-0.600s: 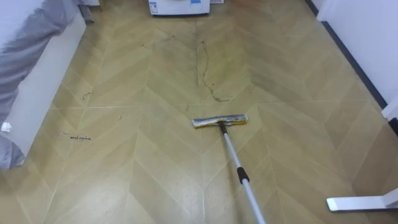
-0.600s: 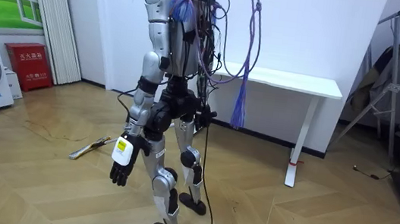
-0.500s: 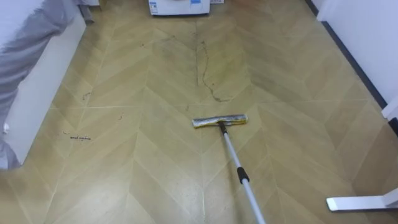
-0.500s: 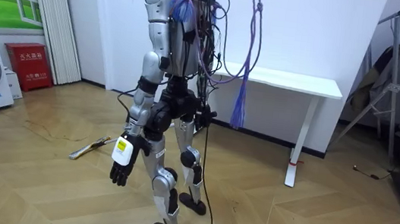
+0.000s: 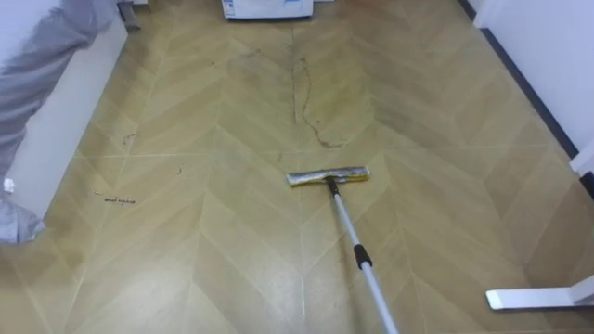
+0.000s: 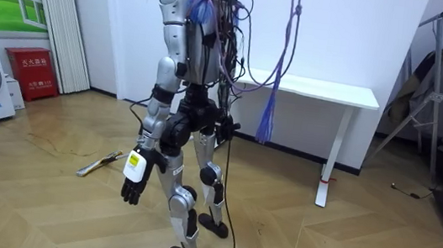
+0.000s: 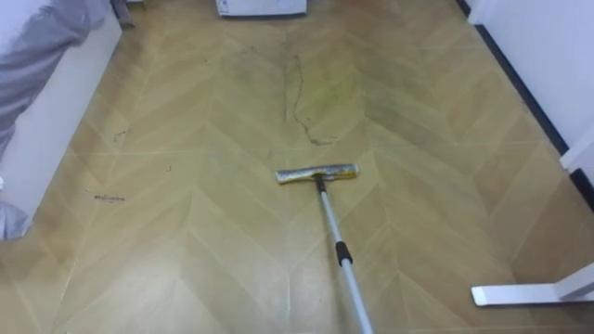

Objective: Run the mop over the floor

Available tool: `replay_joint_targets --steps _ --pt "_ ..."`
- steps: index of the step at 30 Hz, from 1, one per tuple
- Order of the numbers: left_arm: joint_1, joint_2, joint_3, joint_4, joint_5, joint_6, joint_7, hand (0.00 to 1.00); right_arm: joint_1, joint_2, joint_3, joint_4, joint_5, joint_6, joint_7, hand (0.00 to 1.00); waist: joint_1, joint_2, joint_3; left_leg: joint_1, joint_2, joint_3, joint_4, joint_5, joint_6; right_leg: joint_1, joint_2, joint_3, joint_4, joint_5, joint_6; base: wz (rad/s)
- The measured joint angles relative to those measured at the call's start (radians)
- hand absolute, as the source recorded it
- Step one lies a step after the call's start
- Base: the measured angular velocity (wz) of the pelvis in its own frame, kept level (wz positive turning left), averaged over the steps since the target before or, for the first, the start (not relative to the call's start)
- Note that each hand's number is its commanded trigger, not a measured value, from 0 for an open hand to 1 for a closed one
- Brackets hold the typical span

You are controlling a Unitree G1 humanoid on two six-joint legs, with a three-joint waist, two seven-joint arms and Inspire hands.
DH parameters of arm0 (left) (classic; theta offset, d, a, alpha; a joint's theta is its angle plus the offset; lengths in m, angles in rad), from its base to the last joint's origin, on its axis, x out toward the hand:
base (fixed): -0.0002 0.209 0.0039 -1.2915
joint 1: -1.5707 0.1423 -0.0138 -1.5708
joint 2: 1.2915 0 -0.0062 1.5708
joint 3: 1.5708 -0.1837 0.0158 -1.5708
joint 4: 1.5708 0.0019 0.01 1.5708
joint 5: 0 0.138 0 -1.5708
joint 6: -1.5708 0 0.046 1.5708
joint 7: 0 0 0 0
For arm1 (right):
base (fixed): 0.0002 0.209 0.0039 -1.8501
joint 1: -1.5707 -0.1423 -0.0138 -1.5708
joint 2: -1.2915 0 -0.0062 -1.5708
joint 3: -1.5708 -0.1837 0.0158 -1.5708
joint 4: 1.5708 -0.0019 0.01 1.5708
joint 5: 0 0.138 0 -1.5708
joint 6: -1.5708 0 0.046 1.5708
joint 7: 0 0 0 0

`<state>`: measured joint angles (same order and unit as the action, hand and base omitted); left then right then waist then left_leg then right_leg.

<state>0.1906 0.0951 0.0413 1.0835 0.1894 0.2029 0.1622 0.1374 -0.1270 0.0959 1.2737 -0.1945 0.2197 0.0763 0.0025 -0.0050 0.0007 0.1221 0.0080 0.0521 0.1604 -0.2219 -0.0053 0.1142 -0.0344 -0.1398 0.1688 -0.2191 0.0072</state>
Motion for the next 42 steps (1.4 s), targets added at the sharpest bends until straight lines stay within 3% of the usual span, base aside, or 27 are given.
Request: replay_joint_targets --steps 18,22,25,27,29,30,32,33,34,35,36,37,38,40,42 --pt "-0.093 0.009 -0.004 0.017 0.000 -0.032 0.001 0.00 -0.083 -0.012 0.001 0.059 0.048 -0.009 -0.002 1.00 0.002 -0.004 0.0028 -0.203 0.002 -0.005 0.049 0.002 0.002 -0.212 -0.006 -0.011 0.077 0.002 -0.004 0.01" --pt "-0.113 0.010 -0.005 0.020 0.000 -0.048 0.002 0.00 -0.086 -0.012 0.001 0.058 0.084 -0.010 -0.014 1.00 0.001 -0.002 0.0051 -0.308 -0.002 -0.029 0.114 0.002 0.002 -0.310 -0.019 -0.049 0.146 -0.002 -0.008 0.16" --pt "-0.128 0.012 -0.006 0.042 -0.012 -0.054 0.010 0.00 -0.103 -0.013 0.007 0.057 0.113 -0.010 -0.048 1.00 0.008 0.002 0.0127 -0.404 -0.006 -0.033 0.204 -0.004 0.007 -0.407 -0.038 -0.063 0.249 -0.016 -0.015 0.07" --pt "-0.128 0.011 -0.008 0.046 -0.010 -0.053 0.012 0.00 -0.105 -0.014 0.022 0.059 0.135 -0.010 -0.066 1.00 0.010 0.007 0.0182 -0.466 -0.007 -0.036 0.301 -0.026 0.005 -0.454 -0.048 -0.066 0.321 -0.044 -0.026 0.10" --pt "-0.140 0.011 -0.009 0.063 -0.009 -0.050 0.021 0.00 -0.123 -0.014 0.027 0.074 0.161 -0.013 -0.088 1.00 0.027 0.012 0.0264 -0.568 -0.003 -0.040 0.469 -0.071 -0.006 -0.529 -0.058 -0.069 0.444 -0.107 -0.044 0.05" --pt "-0.142 0.011 -0.010 0.065 -0.010 -0.050 0.026 0.00 -0.131 -0.014 0.030 0.083 0.169 -0.015 -0.091 1.00 0.033 0.011 0.0263 -0.598 -0.003 -0.048 0.512 -0.079 -0.009 -0.549 -0.059 -0.071 0.473 -0.124 -0.049 0.03" --pt "-0.142 0.020 -0.036 0.075 -0.036 -0.050 0.049 0.00 -0.178 -0.016 0.026 0.097 0.170 -0.024 -0.113 1.00 0.038 0.013 0.0253 -0.738 0.002 -0.081 0.720 -0.082 -0.014 -0.620 -0.059 -0.085 0.571 -0.198 -0.062 0.12" --pt "-0.142 0.026 -0.062 0.085 -0.051 -0.048 0.058 0.00 -0.206 -0.019 0.025 0.115 0.170 -0.030 -0.124 1.00 0.040 0.015 0.0240 -0.803 0.015 -0.087 0.842 -0.073 -0.016 -0.653 -0.061 -0.084 0.641 -0.236 -0.073 0.13" --pt "-0.142 0.028 -0.071 0.085 -0.058 -0.045 0.066 0.00 -0.222 -0.023 0.020 0.127 0.170 -0.033 -0.127 1.00 0.045 0.015 0.0242 -0.840 0.023 -0.088 0.902 -0.052 -0.019 -0.665 -0.057 -0.086 0.677 -0.257 -0.085 0.06" --pt "-0.142 0.034 -0.098 0.086 -0.071 -0.037 0.075 0.00 -0.253 -0.033 0.018 0.142 0.168 -0.029 -0.131 1.00 0.068 0.008 0.0257 -0.907 0.035 -0.089 1.022 0.005 -0.018 -0.686 -0.054 -0.084 0.744 -0.292 -0.093 0.00" --pt "-0.142 0.034 -0.109 0.086 -0.080 -0.037 0.075 0.00 -0.270 -0.042 0.019 0.144 0.168 -0.026 -0.131 1.00 0.082 0.005 0.0273 -0.935 0.036 -0.094 1.072 0.041 -0.015 -0.692 -0.054 -0.083 0.772 -0.311 -0.093 -0.08" --pt "-0.147 0.036 -0.128 0.087 -0.094 -0.038 0.075 0.00 -0.308 -0.062 0.020 0.145 0.176 -0.022 -0.131 1.00 0.102 -0.004 0.0337 -0.976 0.039 -0.097 1.153 0.104 -0.015 -0.696 -0.055 -0.079 0.820 -0.341 -0.099 0.00" --pt "-0.147 0.037 -0.144 0.084 -0.112 -0.040 0.072 0.00 -0.349 -0.082 0.020 0.145 0.193 -0.023 -0.130 1.00 0.115 -0.013 0.0397 -1.015 0.036 -0.082 1.200 0.118 -0.017 -0.697 -0.055 -0.078 0.857 -0.365 -0.106 0.05" --pt "-0.154 0.038 -0.143 0.077 -0.117 -0.045 0.068 0.00 -0.422 -0.105 0.032 0.144 0.222 -0.023 -0.124 1.00 0.140 -0.016 0.0395 -1.060 0.032 -0.047 1.159 0.084 0.011 -0.706 -0.054 -0.076 0.883 -0.384 -0.112 -0.02" --pt "-0.153 0.042 -0.142 0.075 -0.116 -0.058 0.062 0.00 -0.475 -0.108 0.042 0.131 0.253 -0.028 -0.116 1.00 0.158 -0.023 0.0374 -1.041 0.023 -0.008 0.954 0.050 -0.001 -0.704 -0.053 -0.073 0.876 -0.390 -0.110 -0.05"
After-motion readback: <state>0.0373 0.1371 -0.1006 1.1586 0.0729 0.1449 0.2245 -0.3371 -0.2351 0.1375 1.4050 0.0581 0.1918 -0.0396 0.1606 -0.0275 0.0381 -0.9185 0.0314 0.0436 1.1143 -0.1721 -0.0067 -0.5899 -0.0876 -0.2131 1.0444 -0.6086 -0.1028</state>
